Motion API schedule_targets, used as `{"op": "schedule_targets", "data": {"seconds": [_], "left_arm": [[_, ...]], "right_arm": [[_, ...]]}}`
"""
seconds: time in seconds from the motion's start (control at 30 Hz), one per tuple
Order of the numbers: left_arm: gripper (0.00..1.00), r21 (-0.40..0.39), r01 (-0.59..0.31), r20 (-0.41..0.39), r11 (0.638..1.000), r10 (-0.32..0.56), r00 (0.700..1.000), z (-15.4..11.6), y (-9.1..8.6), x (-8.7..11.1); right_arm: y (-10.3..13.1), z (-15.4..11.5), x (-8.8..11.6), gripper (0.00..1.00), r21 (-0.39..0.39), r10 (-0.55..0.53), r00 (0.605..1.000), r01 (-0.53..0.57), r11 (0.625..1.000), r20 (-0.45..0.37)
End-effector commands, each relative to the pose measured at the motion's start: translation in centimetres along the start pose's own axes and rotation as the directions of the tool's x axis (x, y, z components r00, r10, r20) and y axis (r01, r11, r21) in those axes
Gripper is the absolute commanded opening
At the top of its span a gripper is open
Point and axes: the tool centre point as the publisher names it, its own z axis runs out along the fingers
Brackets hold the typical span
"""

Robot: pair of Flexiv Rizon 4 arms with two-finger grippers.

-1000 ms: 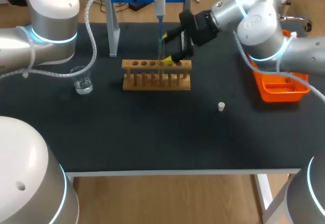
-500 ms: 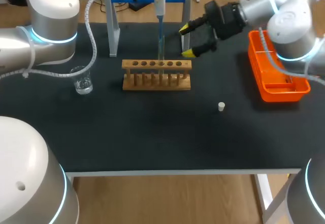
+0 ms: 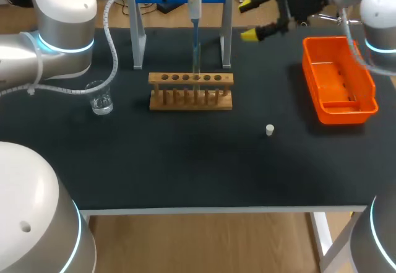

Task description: Invert the test tube, pick up the pipette, mount the tip to pipette, aspirate from beaker and dispense into the tube, eject the tip, return the pipette, and cap with the stopper.

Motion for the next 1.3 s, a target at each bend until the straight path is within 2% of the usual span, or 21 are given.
{"op": "schedule_targets", "data": {"seconds": [0.03, 0.07, 0.2, 0.3, 0.63, 0.9, 1.13, 1.3], "left_arm": [[0.00, -0.001, 0.000, 0.002, 1.000, 0.000, 1.000, 0.1, -0.1, 0.0], [0.00, -0.001, 0.000, 0.002, 1.000, 0.000, 1.000, 0.1, -0.1, 0.0], [0.00, -0.001, 0.000, 0.002, 1.000, 0.000, 1.000, 0.1, -0.1, 0.0], [0.00, -0.001, 0.000, 0.002, 1.000, 0.000, 1.000, 0.1, -0.1, 0.0], [0.00, -0.001, 0.000, 0.002, 1.000, 0.000, 1.000, 0.1, -0.1, 0.0], [0.00, -0.001, 0.000, 0.002, 1.000, 0.000, 1.000, 0.1, -0.1, 0.0], [0.00, -0.001, 0.000, 0.002, 1.000, 0.000, 1.000, 0.1, -0.1, 0.0], [0.00, -0.001, 0.000, 0.002, 1.000, 0.000, 1.000, 0.1, -0.1, 0.0]], "right_arm": [[2.3, -2.5, 0.3, 0.85, 0.010, 0.001, 1.000, -0.001, 1.000, 0.030], [2.9, -2.8, 0.0, 0.50, 0.005, -0.001, 0.999, 0.001, 1.000, 0.041], [5.3, -3.8, -0.8, 0.19, -0.006, 0.004, 0.995, -0.003, 1.000, 0.097], [7.0, -4.1, -1.5, 0.00, 0.015, -0.002, 0.988, -0.001, 1.000, 0.154], [11.2, -4.0, -4.2, 0.00, 0.024, -0.005, 0.980, 0.000, 1.000, 0.200], [13.5, -3.1, -6.1, 0.00, 0.006, 0.014, 0.990, -0.015, 1.000, 0.141], [15.3, -1.6, -7.8, 0.00, -0.022, 0.084, 0.994, -0.082, 0.996, 0.072], [16.2, -0.6, -8.1, 0.00, -0.028, 0.101, 0.993, -0.099, 0.995, 0.056]]}}
